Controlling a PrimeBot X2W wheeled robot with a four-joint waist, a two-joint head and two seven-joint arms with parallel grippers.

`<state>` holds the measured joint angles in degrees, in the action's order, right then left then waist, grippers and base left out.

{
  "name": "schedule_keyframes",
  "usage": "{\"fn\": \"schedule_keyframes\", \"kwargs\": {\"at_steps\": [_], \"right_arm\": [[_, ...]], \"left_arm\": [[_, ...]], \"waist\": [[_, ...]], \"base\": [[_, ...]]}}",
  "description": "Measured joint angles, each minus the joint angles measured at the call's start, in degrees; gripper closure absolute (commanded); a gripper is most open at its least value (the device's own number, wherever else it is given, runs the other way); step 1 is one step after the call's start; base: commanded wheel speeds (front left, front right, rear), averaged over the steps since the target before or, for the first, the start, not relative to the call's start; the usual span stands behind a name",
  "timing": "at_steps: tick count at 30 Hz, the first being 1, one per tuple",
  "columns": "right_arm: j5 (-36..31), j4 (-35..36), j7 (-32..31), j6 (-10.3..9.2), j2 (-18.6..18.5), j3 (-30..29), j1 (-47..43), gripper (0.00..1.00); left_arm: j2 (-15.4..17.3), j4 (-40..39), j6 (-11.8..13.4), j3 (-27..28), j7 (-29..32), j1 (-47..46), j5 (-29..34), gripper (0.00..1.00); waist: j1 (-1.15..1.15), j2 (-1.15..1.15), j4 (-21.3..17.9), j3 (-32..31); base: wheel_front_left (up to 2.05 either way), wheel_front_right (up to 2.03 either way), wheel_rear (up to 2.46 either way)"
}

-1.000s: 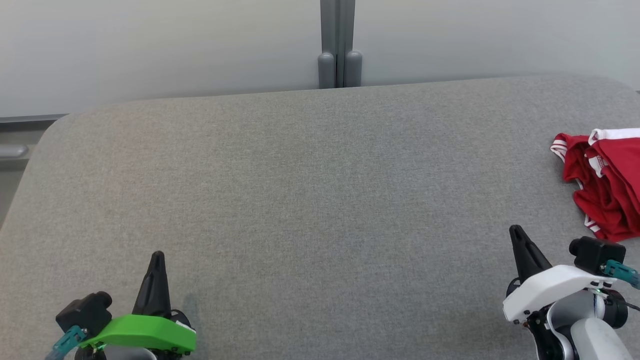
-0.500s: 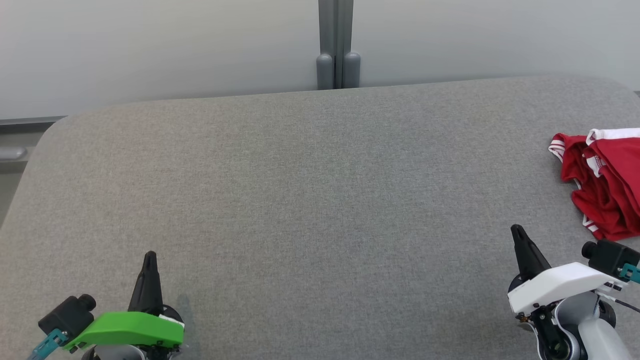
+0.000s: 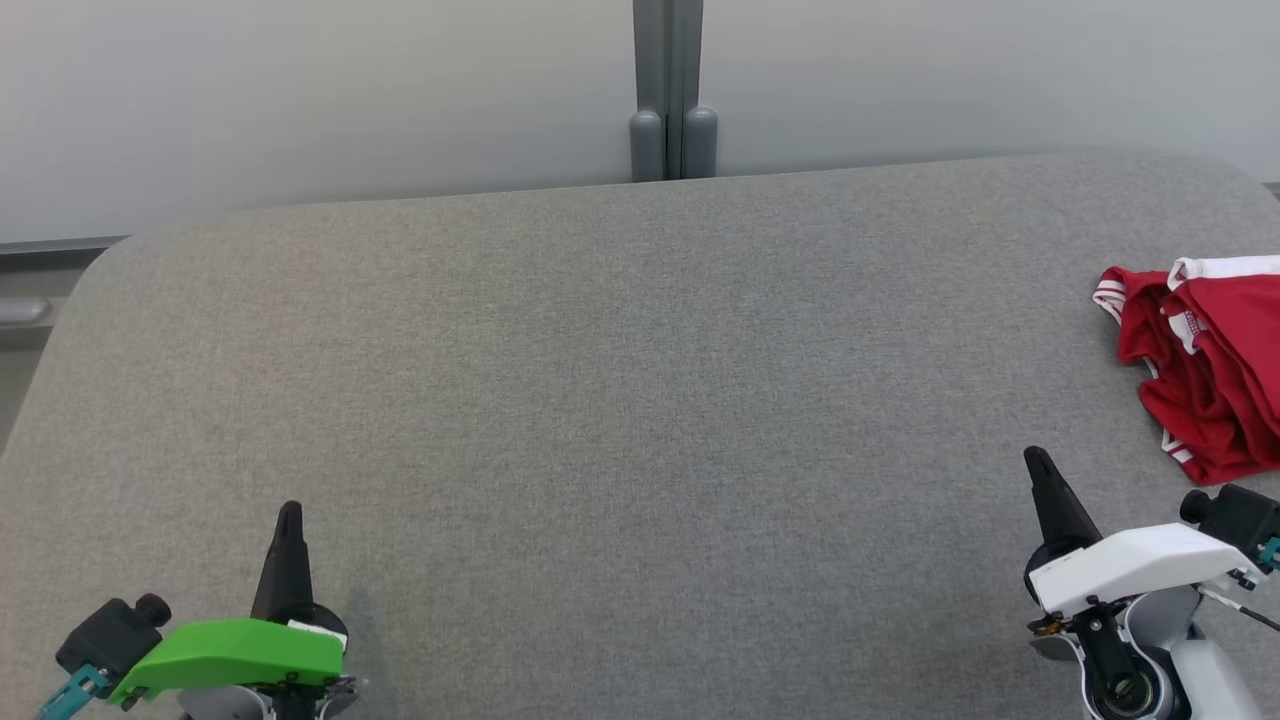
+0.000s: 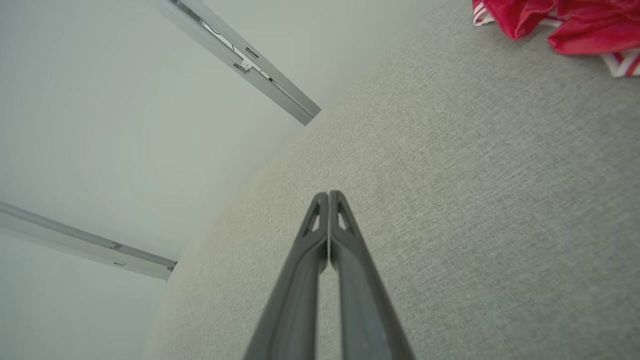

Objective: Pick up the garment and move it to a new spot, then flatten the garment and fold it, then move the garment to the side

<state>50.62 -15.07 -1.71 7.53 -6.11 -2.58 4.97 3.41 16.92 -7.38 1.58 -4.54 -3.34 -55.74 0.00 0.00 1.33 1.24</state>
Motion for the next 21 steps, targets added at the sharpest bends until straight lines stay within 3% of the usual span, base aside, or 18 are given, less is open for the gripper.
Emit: {"fn": "schedule_keyframes", "kwargs": {"at_steps": [21], "right_arm": [[13.45,0.29,-1.51,-0.01,1.08,-1.31,0.14,1.00]], "left_arm": [[-0.20,-0.88,0.00,1.62,3.54,-0.82,-11.90,1.00]], "waist": [[0.00,0.00,-0.33,-0.27]], "base": [[0.00,0.00,0.00]]}}
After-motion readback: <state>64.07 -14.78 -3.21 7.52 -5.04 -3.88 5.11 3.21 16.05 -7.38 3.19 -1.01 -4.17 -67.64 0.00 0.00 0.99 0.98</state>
